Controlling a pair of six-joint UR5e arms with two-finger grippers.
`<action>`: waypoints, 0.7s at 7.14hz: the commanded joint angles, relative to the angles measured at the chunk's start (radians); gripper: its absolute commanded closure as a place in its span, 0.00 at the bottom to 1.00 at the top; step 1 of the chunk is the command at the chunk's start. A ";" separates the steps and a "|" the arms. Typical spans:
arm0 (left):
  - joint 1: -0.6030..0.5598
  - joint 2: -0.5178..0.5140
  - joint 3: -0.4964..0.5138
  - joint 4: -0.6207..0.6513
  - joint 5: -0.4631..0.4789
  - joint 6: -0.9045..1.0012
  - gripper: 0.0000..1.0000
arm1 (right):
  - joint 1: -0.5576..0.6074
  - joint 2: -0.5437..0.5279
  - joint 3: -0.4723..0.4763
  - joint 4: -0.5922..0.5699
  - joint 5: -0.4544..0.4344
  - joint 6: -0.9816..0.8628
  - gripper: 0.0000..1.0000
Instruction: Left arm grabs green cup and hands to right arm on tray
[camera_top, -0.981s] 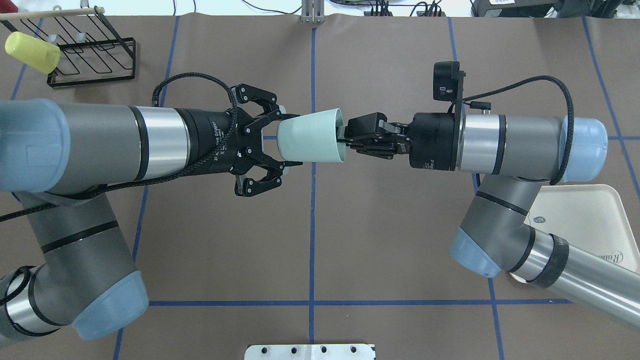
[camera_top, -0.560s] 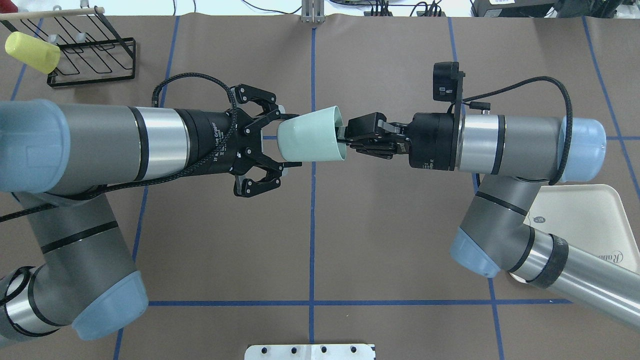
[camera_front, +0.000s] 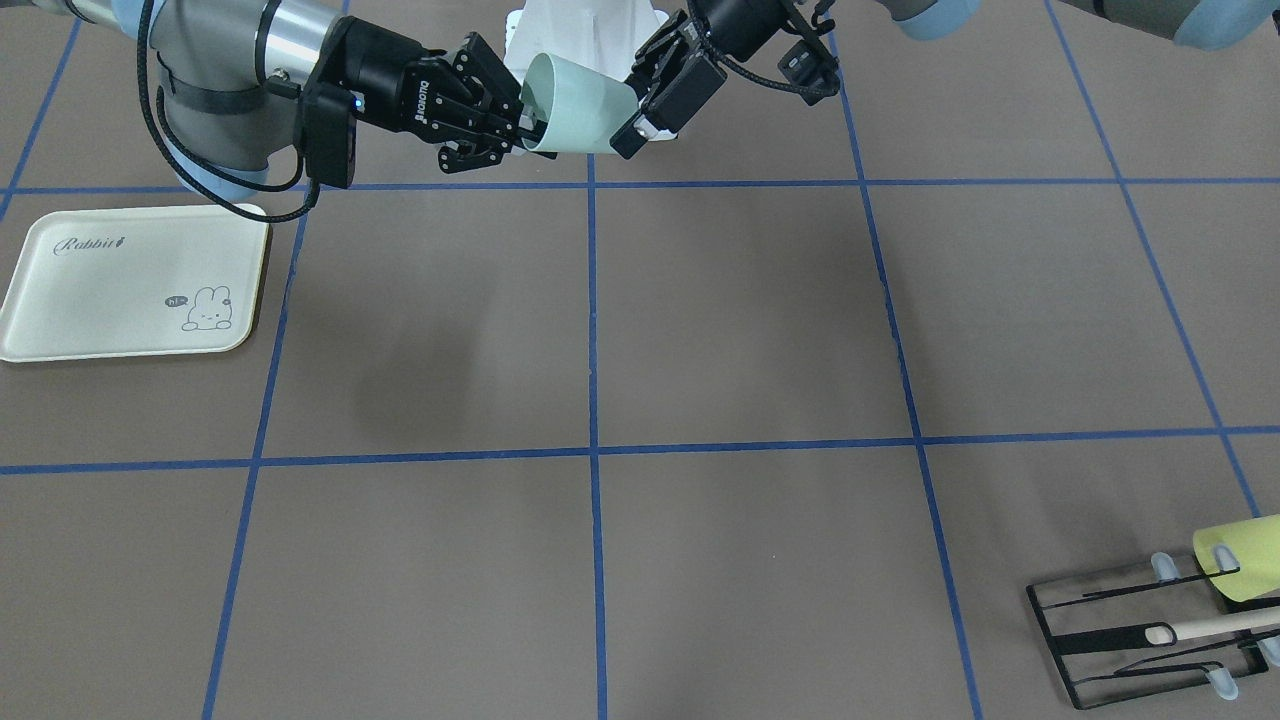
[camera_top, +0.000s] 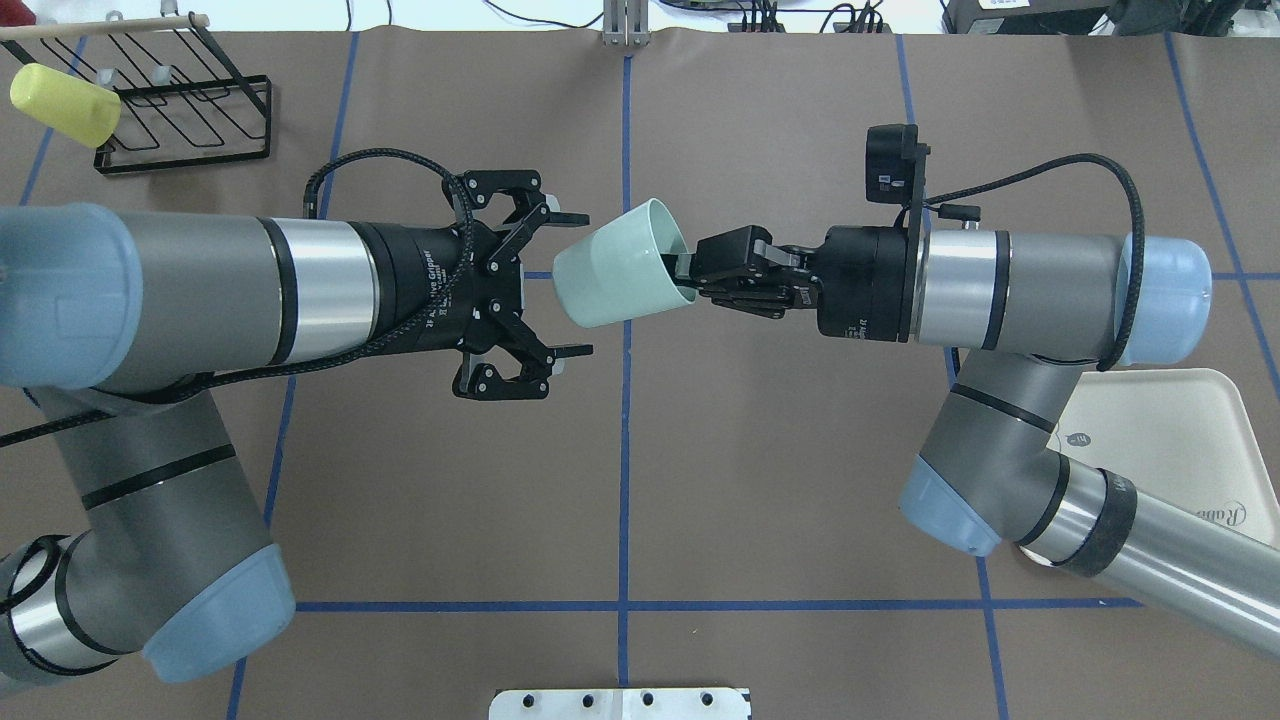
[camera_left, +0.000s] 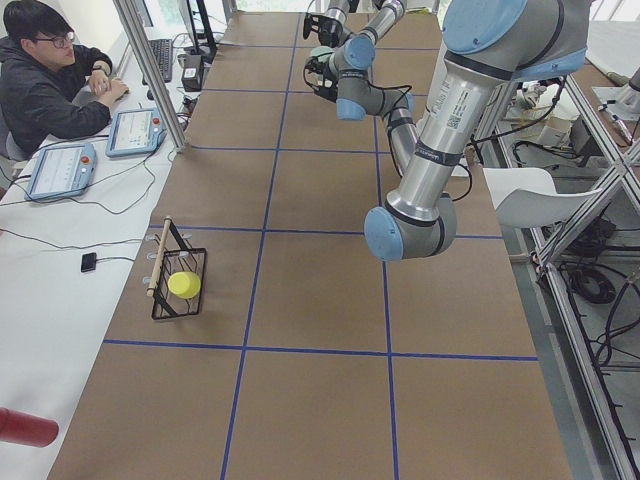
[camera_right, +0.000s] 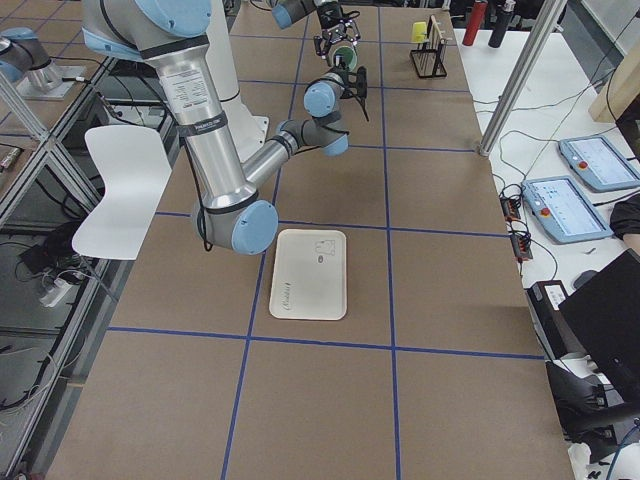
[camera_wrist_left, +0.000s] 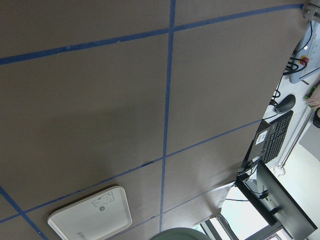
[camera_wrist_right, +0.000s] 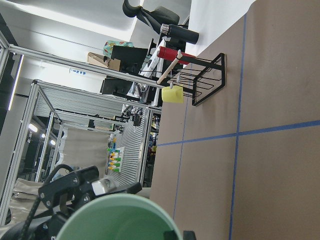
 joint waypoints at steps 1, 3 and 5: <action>0.000 0.008 0.003 0.000 0.000 0.032 0.00 | 0.002 -0.007 0.000 0.000 -0.012 -0.007 1.00; -0.003 0.017 0.010 0.002 -0.002 0.077 0.00 | 0.010 -0.019 -0.005 -0.005 -0.047 -0.057 1.00; -0.008 0.030 0.010 0.002 0.002 0.153 0.00 | 0.051 -0.028 -0.060 -0.003 -0.046 -0.110 1.00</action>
